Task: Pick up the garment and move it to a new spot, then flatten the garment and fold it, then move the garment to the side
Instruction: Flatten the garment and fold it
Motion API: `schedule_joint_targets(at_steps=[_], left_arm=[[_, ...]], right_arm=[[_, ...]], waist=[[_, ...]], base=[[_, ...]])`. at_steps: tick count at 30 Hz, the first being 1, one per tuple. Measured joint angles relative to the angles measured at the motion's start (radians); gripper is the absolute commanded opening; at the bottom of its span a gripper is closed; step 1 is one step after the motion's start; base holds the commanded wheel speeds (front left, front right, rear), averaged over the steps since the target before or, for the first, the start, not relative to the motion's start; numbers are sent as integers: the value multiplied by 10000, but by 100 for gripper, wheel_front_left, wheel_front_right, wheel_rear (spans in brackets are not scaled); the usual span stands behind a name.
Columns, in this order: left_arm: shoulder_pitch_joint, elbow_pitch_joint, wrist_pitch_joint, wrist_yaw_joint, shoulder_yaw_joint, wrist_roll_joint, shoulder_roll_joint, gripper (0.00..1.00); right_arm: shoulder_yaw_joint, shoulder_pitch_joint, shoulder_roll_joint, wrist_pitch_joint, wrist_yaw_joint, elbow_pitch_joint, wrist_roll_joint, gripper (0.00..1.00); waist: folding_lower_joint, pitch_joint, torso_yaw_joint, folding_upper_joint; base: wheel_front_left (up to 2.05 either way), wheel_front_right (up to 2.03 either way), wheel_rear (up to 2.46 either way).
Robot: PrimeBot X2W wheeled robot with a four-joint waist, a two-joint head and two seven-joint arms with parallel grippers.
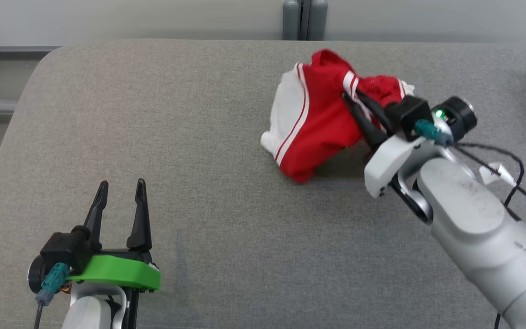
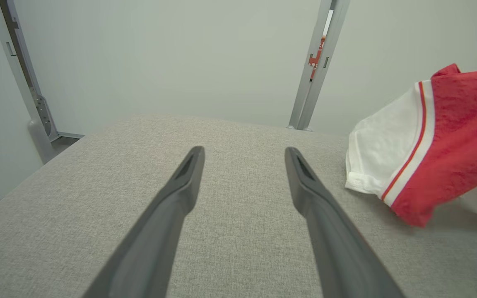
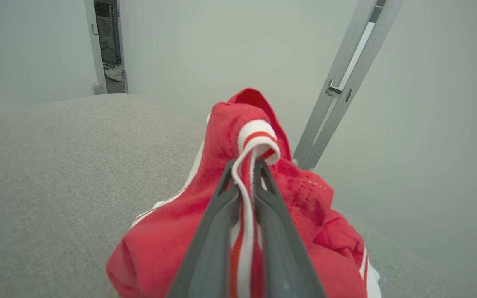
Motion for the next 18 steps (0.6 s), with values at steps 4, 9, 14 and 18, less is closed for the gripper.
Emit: schedule_joint_targets(at_steps=[4, 9, 14, 18], left_arm=[[174, 8, 0, 0, -21, 0, -2, 100], [399, -12, 0, 0, 25, 0, 31, 100], [480, -44, 0, 0, 56, 23, 128, 100], [526, -46, 0, 0, 35, 67, 130, 100]], right_arm=[[163, 1500, -265, -2, 0, -895, 2, 0], [320, 3449, -694, -10, 0, -1551, 351, 100], [-522, 4431, -865, -10, 0, -2213, 514, 100], [-991, 4955, -871, -12, 0, -2851, 502, 100]], waist=[[0, -176, -64, 0], [0, -341, -205, 0], [0, -427, -448, 0], [0, -512, -633, 0]], base=[[0, 0, 0], [0, 0, 0], [0, 0, 0], [0, 0, 0]])
